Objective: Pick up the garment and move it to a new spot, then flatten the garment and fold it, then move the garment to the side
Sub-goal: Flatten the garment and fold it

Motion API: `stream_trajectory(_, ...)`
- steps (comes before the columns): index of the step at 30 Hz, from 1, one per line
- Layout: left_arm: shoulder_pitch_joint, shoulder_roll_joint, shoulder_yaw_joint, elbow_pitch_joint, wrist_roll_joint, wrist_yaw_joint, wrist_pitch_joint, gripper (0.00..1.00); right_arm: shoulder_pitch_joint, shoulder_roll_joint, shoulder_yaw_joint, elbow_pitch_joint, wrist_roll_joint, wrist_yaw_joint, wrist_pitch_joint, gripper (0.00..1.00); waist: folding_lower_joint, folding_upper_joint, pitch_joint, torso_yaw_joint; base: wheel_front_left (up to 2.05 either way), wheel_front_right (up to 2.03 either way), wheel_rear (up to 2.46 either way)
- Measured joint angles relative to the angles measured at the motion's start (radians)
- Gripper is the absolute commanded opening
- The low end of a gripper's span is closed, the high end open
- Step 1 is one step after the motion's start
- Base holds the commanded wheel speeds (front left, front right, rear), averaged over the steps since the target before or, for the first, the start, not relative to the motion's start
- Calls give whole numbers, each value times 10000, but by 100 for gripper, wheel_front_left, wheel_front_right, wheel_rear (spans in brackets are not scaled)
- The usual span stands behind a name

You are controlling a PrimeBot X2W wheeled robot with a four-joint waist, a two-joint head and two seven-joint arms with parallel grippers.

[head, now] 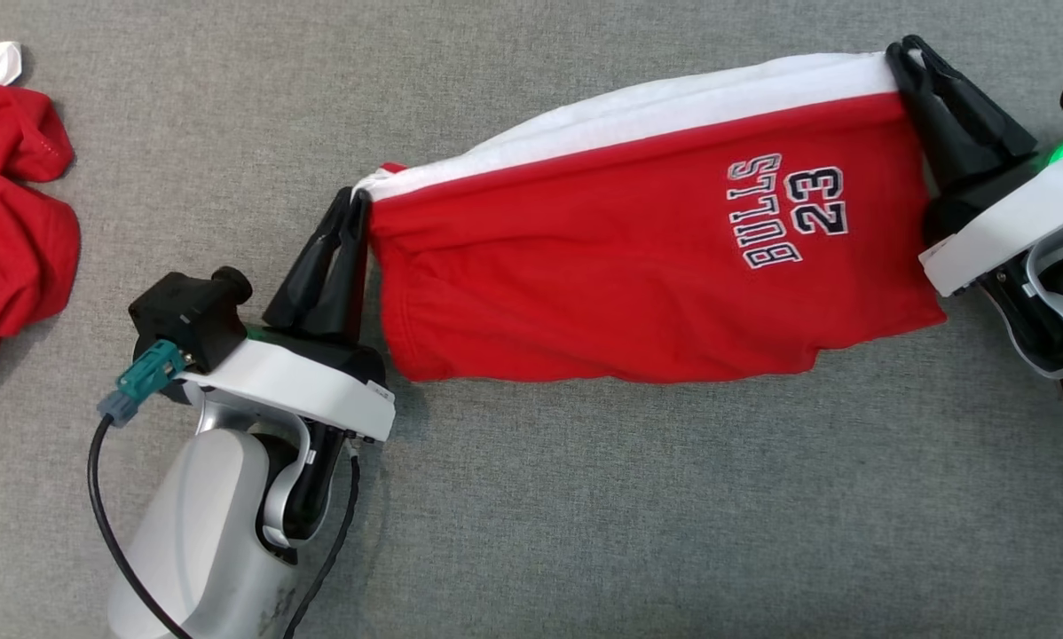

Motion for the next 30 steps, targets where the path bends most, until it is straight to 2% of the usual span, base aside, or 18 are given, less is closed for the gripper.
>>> stream_trajectory(5,25,-21,0,247,50,17,-499,100,100,67,-163,215,-77,-2,-159,100,0,0,-202,-113,0,0,0)
stream_trajectory(10,295,-102,217,140,217,249,-1129,100,957,543,-2165,-278,-1304,-2,-192,100,0,0,-536,-257,0,0,0)
stream_trajectory(18,1156,-2,1016,-796,980,759,-1461,100,3714,2063,-5125,-1831,-3634,-4,-194,100,0,0,-1423,-499,0,0,0)
stream_trajectory(24,1897,144,1254,-1118,1475,823,-1478,100,5217,2585,-5760,-2548,-4592,-2,-192,100,0,0,-1913,-699,0,0,0)
stream_trajectory(30,2463,272,1216,-1001,1567,849,-1478,100,6095,2838,-6061,-2911,-4778,-2,-192,100,0,0,-2184,-914,0,0,0)
